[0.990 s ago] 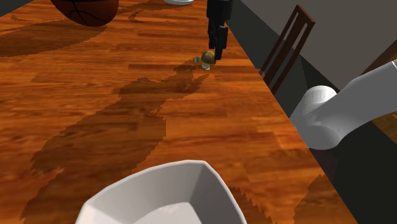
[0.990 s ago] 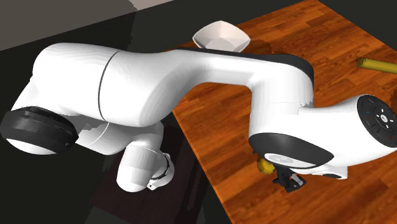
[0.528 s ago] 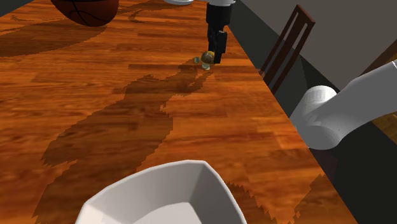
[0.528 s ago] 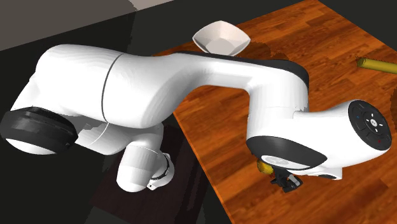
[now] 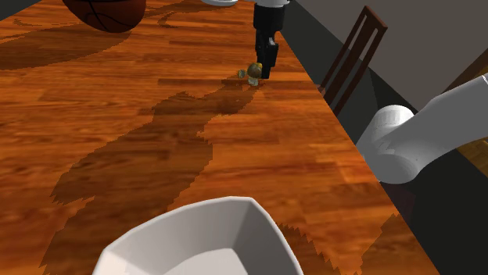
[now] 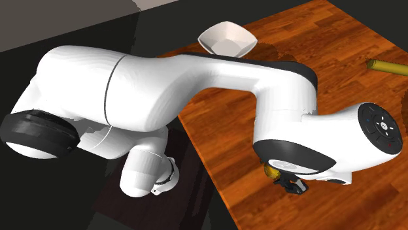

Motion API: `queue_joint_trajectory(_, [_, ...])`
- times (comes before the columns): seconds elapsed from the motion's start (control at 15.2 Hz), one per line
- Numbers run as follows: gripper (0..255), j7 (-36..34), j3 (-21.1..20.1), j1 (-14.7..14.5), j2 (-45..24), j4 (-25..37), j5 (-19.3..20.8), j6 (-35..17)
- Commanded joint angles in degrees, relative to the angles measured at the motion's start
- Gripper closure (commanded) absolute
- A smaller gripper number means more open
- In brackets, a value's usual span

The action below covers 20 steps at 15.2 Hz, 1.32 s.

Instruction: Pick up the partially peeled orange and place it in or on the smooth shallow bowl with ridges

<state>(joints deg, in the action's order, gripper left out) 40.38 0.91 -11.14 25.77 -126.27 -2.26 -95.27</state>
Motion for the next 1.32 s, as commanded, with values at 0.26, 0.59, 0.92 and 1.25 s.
queue_joint_trajectory(0.26, [255,0.0,0.0,0.0,-0.1,0.8,0.0,0.8])
queue_joint_trajectory(0.59, [255,-0.2,0.0,0.0,-0.4,4.9,0.0,4.6])
queue_joint_trajectory(0.92, [255,-0.3,0.0,0.0,-1.1,9.4,0.0,8.4])
queue_joint_trajectory(1.25, [255,-0.5,0.1,-0.1,-2.0,14.1,0.0,12.2])
